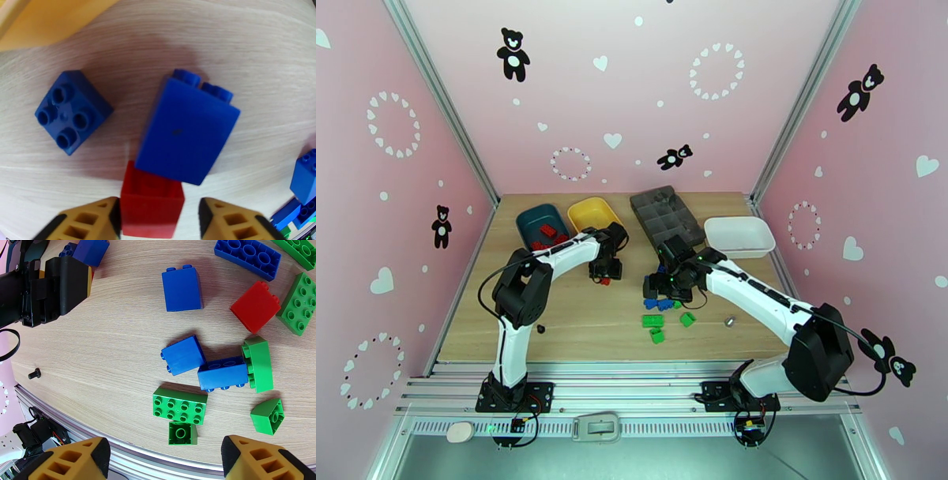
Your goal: Sort the legos into containers by color
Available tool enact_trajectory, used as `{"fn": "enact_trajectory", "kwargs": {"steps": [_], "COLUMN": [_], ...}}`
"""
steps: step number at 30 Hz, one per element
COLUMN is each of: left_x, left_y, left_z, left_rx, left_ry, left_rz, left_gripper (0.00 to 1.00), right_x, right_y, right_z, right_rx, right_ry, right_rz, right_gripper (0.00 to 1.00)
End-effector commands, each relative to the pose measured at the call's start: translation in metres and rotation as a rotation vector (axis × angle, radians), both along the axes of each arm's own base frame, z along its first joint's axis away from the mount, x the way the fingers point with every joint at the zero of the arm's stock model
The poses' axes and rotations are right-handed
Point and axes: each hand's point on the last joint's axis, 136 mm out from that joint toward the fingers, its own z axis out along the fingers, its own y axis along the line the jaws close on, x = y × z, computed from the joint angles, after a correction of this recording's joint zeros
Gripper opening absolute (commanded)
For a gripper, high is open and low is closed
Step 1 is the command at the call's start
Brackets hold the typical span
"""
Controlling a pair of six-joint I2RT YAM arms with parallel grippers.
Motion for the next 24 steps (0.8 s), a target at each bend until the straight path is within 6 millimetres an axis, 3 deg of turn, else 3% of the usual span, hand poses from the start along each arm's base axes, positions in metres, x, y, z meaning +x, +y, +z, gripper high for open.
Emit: {"fn": "enact_trajectory", "kwargs": {"steps": [1, 8, 12, 19, 24], "left_x": [-0.004, -0.007, -0.005, 0.017, 0.043], "left_y": [0.006, 0.013, 0.031, 0.094, 0.157], "left_z": [0.006, 0.044, 0.072, 0.112, 0.125], "left_rx": [0.019, -0.016, -0.068, -0.145, -0.162], "left_ry": [-0.008, -0.074, -0.121, -0.192, -0.22], "left_rz": [0.008, 0.022, 0.084, 0.259, 0.418], "left_gripper": [0.45, 0.33, 0.32, 0.32, 0.32], "right_x": [0.007, 0.018, 0.029, 0.048, 0.06], "right_y": [0.003, 0.021, 0.047, 0.12, 0.161], "right_z": [0.007, 0.007, 0.011, 0.023, 0.031], "right_rx": [0.008, 0.048, 0.091, 0.154, 0.174], "right_ry": [-0.015, -0.004, -0.009, -0.017, -0.015], "right_rz": [-0.01, 0.006, 0.042, 0.176, 0.247], "right_gripper": [0.78, 0.74, 0.74, 0.73, 0.71]}}
